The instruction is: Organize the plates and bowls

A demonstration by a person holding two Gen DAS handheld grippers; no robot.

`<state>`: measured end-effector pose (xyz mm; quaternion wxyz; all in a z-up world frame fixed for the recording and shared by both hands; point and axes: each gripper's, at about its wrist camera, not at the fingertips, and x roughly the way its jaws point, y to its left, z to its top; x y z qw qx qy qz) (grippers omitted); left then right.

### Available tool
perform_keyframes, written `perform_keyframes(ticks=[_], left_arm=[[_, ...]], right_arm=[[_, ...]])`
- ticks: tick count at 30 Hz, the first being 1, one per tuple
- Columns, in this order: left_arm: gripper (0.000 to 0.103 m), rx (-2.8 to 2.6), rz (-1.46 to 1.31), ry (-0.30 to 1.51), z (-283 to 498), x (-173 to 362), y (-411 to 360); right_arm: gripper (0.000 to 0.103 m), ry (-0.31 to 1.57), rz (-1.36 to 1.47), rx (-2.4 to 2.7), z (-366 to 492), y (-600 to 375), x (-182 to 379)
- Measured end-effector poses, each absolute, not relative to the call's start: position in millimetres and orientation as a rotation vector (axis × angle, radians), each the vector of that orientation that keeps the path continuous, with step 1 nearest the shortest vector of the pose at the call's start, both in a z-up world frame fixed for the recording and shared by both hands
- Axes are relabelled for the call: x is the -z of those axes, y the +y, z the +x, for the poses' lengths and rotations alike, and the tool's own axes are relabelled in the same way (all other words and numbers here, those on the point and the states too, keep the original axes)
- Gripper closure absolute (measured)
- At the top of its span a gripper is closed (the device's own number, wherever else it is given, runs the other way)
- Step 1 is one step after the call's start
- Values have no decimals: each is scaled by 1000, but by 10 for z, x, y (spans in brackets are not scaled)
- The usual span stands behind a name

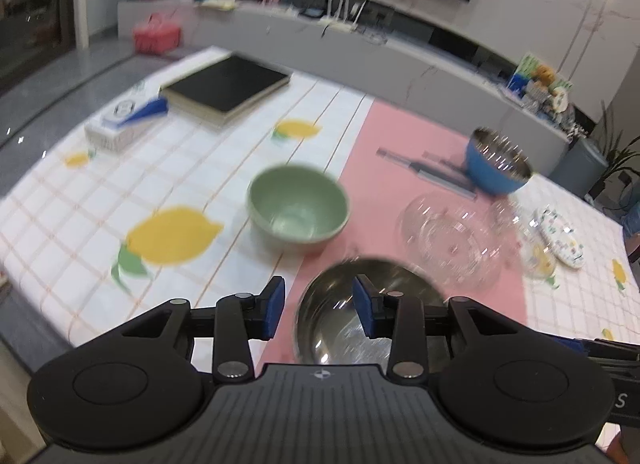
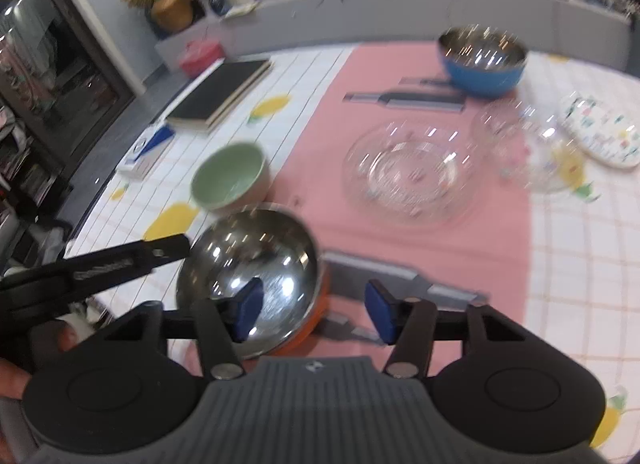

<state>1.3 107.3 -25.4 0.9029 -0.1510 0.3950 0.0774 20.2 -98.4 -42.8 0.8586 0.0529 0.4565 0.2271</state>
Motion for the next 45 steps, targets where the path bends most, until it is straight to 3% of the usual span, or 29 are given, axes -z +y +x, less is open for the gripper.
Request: perform_keyframes(ticks=[9,20,33,45], left_arm=[[59,2,-289,725,215,-169,602],[57,135,-239,720,716,-328,-4],[45,158,-261,753,1494,-205,-333],[45,138,-402,799,2273,45,-325]], right_arm=[[31,832,133,-332,311,-1509,191],[30,823,184,-145,702,-2225,160],[29,817,245,-56,1465,-2658,216],[29,813,271,-66,2261,-2724,398]])
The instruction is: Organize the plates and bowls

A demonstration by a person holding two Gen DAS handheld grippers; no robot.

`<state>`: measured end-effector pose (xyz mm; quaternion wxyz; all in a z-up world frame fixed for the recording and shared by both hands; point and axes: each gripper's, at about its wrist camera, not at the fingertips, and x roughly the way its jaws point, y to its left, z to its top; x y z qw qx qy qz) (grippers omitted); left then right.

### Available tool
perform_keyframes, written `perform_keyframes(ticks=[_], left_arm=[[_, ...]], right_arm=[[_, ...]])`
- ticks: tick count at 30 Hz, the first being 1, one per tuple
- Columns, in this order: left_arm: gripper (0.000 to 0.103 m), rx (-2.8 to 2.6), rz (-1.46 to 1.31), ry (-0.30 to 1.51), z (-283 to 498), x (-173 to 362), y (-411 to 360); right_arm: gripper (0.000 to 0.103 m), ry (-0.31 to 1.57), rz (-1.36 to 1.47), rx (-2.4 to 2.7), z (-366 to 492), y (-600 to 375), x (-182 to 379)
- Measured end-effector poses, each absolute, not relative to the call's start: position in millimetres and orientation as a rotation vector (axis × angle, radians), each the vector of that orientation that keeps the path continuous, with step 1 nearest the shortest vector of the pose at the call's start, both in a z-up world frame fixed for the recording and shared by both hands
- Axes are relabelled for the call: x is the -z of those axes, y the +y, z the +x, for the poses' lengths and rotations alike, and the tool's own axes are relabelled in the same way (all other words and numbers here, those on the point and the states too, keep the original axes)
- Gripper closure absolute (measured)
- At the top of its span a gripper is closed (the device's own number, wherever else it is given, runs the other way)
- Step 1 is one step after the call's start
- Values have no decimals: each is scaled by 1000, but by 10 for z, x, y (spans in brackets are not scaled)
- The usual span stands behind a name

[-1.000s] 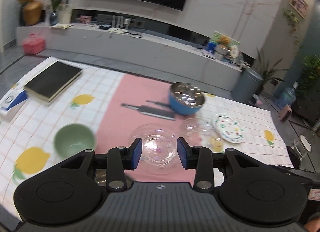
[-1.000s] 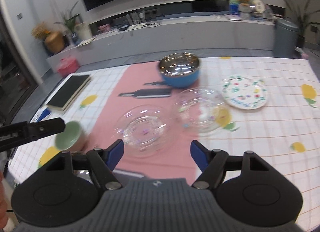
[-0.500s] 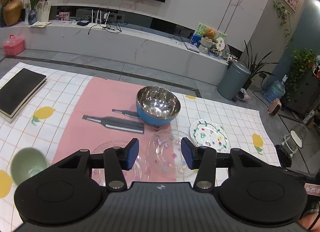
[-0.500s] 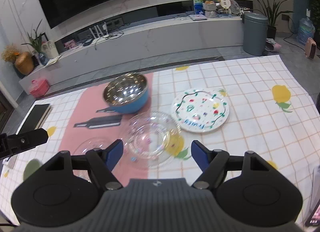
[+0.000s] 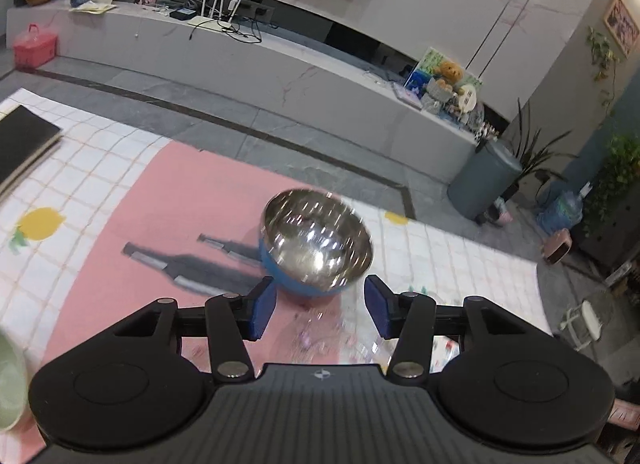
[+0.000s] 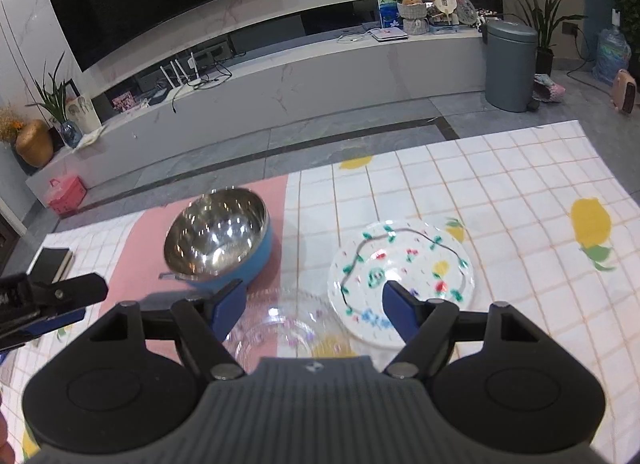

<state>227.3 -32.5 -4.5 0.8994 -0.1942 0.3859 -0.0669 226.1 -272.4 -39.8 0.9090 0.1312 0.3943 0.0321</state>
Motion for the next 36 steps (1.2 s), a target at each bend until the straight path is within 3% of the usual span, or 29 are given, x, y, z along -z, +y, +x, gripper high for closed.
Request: perform_keyframes(ticks=[26,32,34,36], left_arm=[[46,-46,-449,932,3301,747,-142],[61,-29,-463,954,3321,824,-180],[76,-21,-455,964,3327,836,-201],[85,-11,-440,965,3326,828,-219]], right_arm=[[39,967,305,4,3300,-2331,893],[51,988,344,-29,3326,-2318,956],[58,987,367,-45,3309,-2320,971],[68,987,399,-65,3299,-2328,972]])
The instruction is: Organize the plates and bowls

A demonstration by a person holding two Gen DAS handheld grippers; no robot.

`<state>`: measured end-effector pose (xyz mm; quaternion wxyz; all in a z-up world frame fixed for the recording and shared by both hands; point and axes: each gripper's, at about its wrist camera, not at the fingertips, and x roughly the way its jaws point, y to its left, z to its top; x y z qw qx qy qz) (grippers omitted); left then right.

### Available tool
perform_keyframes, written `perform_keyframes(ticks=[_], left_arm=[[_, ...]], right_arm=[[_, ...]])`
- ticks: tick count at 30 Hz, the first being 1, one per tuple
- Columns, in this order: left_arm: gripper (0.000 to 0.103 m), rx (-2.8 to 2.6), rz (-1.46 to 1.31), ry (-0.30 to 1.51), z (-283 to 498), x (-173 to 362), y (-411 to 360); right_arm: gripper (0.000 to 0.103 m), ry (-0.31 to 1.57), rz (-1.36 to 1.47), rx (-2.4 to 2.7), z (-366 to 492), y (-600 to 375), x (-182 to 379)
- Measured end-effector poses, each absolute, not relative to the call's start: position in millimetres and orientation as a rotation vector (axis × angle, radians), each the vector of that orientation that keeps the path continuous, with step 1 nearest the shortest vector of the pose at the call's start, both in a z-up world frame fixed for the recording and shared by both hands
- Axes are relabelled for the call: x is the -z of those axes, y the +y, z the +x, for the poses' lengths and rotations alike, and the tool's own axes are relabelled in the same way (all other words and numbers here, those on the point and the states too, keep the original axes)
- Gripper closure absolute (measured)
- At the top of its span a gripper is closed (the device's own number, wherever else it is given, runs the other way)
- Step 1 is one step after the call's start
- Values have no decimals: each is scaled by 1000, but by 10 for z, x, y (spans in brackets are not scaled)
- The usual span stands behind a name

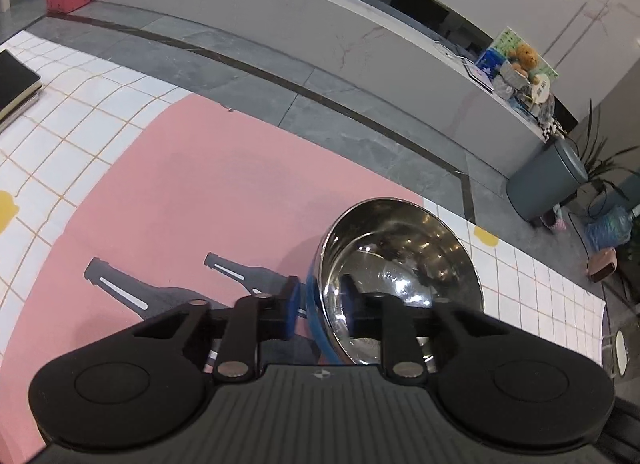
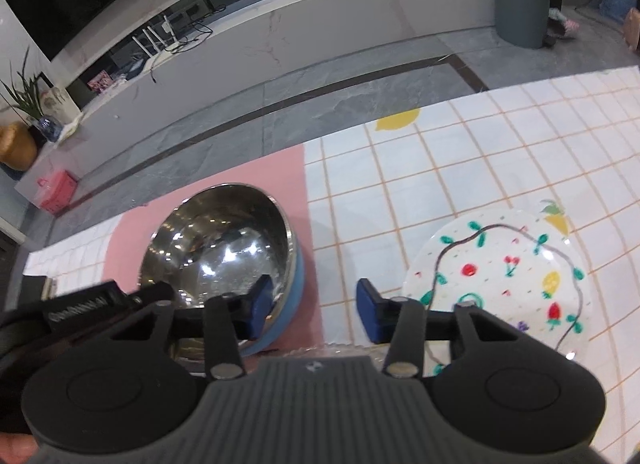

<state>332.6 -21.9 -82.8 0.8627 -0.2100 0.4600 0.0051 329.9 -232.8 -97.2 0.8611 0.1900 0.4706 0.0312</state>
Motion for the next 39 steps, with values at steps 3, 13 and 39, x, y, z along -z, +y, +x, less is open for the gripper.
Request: perform_keyframes(ticks=[3,13,39], left_arm=[[89,-1,-430,954,3313,798,-236],[88,-24,-428,987,3363,831,-244],[94,9,-354,974,3233,762,-343]], right_arm=[[87,994,405,-85,3291,-2296,959],[77,1023,389,-46,3342,-2205,962],[91,1007,465,-32,3235,-2279,954]])
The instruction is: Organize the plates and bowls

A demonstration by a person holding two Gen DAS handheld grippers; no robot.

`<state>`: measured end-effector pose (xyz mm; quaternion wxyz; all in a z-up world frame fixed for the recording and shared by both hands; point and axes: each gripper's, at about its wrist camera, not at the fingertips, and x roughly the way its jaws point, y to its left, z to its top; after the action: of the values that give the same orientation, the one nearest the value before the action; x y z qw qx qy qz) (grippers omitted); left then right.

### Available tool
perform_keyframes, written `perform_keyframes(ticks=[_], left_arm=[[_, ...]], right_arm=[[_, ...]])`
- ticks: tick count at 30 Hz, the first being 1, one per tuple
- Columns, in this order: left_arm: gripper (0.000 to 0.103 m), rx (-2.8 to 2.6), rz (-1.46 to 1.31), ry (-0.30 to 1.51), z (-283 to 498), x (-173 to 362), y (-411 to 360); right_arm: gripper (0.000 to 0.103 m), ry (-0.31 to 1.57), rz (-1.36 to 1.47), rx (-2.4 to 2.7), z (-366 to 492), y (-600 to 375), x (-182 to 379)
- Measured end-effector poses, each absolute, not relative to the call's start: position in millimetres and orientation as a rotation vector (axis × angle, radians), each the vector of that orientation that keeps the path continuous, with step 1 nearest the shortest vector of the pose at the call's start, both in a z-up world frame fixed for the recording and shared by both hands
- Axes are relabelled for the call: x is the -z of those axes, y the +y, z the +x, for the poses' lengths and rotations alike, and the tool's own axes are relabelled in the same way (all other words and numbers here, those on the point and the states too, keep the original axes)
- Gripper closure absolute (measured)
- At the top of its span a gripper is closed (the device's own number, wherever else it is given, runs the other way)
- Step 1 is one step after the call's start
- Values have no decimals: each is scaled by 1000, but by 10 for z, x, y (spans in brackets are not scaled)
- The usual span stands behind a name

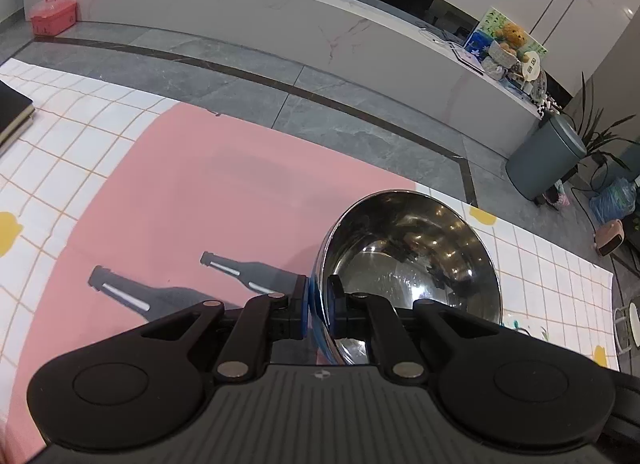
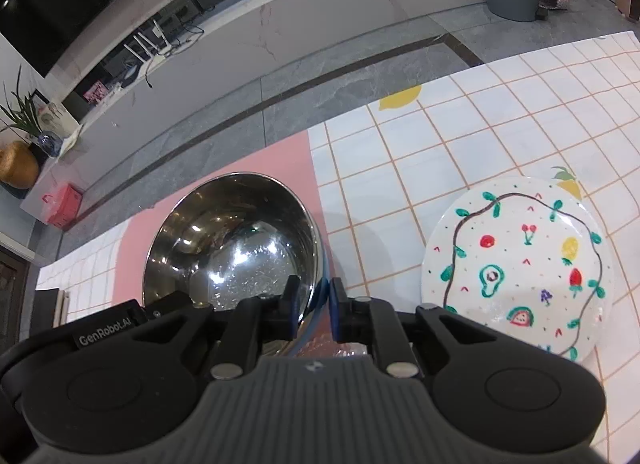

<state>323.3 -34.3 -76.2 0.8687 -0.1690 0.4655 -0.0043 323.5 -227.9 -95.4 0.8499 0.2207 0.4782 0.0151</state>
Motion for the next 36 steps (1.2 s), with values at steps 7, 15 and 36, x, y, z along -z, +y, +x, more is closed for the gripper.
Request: perform_keyframes(ticks=[7,15,36], left_arm=[[94,13,-295,941,2919,488,-427],[94,12,-263,928,2397,274,-498],[93,-5,-344,880,813,-25,-60]], right_arm=[[92,985,518,-38,2883,-2383,769],[92,953,564,-62,2292,-2509,559],[92,955,506,-205,672,-2309,249]])
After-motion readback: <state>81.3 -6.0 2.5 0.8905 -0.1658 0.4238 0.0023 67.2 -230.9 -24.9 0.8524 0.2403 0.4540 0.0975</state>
